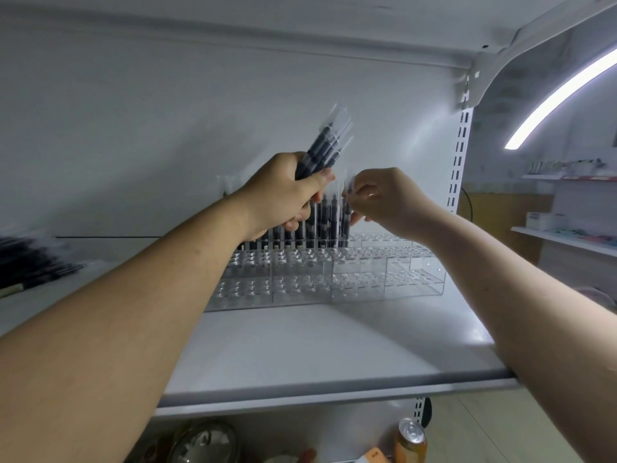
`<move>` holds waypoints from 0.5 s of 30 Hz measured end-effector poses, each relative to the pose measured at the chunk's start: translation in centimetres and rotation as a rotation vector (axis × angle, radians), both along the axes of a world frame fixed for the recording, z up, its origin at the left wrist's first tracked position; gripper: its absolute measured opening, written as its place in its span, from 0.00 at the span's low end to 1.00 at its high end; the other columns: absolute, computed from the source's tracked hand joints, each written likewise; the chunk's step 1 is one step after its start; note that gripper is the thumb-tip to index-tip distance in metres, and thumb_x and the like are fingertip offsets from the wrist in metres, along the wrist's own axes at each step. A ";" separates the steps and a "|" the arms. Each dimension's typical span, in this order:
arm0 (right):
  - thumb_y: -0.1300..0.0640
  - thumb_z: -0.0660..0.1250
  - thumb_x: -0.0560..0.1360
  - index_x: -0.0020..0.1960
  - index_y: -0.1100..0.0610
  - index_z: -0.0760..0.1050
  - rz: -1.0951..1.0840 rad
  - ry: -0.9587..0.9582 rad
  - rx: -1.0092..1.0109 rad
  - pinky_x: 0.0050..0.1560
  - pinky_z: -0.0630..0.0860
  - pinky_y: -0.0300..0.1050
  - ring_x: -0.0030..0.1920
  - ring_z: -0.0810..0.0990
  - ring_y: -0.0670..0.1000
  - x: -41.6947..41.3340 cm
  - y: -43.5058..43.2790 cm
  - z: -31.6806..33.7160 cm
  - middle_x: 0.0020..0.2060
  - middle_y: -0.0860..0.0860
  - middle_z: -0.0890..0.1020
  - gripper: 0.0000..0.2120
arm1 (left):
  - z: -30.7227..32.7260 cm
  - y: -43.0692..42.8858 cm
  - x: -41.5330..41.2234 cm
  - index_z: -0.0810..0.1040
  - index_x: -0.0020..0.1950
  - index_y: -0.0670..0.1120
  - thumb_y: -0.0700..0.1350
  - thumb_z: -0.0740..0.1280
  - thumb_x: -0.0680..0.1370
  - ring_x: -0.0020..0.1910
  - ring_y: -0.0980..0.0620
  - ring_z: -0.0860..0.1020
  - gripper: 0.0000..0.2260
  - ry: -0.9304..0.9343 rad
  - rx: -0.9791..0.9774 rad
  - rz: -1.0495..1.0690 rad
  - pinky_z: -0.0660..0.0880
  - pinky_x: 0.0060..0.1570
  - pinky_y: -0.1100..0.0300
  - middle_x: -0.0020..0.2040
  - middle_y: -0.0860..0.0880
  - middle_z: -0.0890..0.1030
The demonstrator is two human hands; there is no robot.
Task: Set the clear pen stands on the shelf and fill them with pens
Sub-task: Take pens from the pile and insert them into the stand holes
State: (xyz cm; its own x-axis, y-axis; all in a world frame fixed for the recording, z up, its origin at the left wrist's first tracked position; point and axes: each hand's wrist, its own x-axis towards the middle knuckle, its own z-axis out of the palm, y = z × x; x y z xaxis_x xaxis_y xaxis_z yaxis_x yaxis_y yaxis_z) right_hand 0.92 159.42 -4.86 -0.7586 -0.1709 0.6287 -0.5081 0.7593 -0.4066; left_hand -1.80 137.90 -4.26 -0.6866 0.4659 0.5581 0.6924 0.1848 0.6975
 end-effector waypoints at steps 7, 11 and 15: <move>0.60 0.68 0.81 0.46 0.57 0.81 -0.016 -0.012 -0.017 0.44 0.81 0.71 0.40 0.89 0.57 -0.4 -0.1 -0.2 0.36 0.49 0.88 0.07 | 0.0 0.0 0.0 0.74 0.65 0.37 0.47 0.63 0.87 0.27 0.55 0.69 0.13 0.009 0.005 -0.007 0.68 0.25 0.60 0.42 0.47 0.75; 0.59 0.69 0.82 0.47 0.61 0.83 -0.051 -0.117 -0.001 0.47 0.84 0.68 0.41 0.89 0.55 -0.8 0.5 -0.3 0.36 0.51 0.88 0.08 | 0.0 0.0 0.0 0.74 0.65 0.37 0.46 0.63 0.87 0.29 0.54 0.69 0.13 0.000 0.000 -0.016 0.68 0.26 0.59 0.42 0.47 0.75; 0.56 0.71 0.81 0.45 0.57 0.85 -0.071 -0.140 0.068 0.50 0.85 0.65 0.41 0.89 0.52 -1.1 1.0 -0.3 0.37 0.48 0.89 0.08 | -0.1 0.0 0.0 0.76 0.63 0.39 0.45 0.63 0.87 0.30 0.53 0.70 0.10 -0.006 0.001 -0.019 0.68 0.26 0.59 0.43 0.46 0.75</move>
